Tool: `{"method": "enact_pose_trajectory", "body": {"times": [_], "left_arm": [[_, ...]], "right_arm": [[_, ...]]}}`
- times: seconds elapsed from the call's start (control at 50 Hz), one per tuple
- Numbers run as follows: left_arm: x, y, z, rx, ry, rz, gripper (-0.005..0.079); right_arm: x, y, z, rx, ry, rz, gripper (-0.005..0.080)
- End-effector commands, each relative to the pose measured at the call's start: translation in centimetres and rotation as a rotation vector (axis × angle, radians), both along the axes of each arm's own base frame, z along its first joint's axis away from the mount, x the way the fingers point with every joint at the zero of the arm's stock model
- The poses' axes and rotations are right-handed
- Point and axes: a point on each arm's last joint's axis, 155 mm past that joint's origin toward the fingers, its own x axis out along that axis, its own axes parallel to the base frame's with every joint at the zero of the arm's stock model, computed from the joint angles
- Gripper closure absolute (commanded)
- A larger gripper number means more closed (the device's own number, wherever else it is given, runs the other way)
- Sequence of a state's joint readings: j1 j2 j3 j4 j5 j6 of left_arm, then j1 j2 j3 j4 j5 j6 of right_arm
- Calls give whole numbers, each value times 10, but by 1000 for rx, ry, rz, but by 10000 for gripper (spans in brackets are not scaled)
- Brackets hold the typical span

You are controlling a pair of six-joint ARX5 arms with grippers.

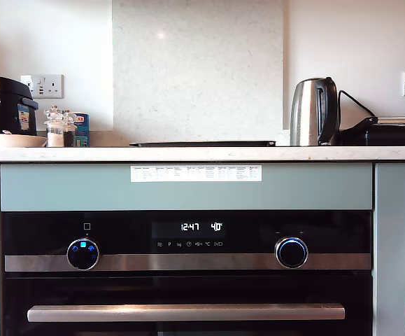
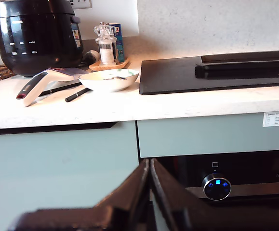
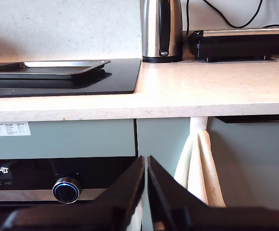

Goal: Switch the oven into grill with fan mode by turning the left rotary switch to the symbol with a fan and a grill above it

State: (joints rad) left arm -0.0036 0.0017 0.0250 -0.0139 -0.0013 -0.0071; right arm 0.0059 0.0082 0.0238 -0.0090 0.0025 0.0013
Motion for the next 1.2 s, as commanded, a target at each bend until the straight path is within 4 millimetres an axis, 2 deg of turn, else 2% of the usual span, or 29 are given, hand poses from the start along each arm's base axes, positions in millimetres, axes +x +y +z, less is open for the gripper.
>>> {"method": "enact_pose_trajectory", "body": {"times": [0.0, 0.18, 0.3, 0.52, 0.68, 0.96, 1.18], "left_arm": [[-4, -25, -19, -263, 94, -152, 765], [-4, -25, -18, -263, 93, -152, 765], [-4, -25, -17, -263, 90, -154, 765], [-5, -31, -11, -318, 74, -184, 765], [-8, -40, -5, -321, 81, -227, 764], [-20, -52, 27, -277, 137, -268, 764], [-14, -59, 22, -169, 289, -289, 764]], "right_arm": [[-4, 28, -11, 136, 73, 151, 764], [-5, 32, -12, 137, 76, 170, 765], [-10, 54, -17, 167, 109, 282, 765], [-31, 102, -39, 166, 221, 508, 765], [-46, 126, -49, 129, 267, 618, 765], [-53, 138, -51, 98, 269, 654, 765], [-57, 144, -51, 92, 273, 682, 765]]}}
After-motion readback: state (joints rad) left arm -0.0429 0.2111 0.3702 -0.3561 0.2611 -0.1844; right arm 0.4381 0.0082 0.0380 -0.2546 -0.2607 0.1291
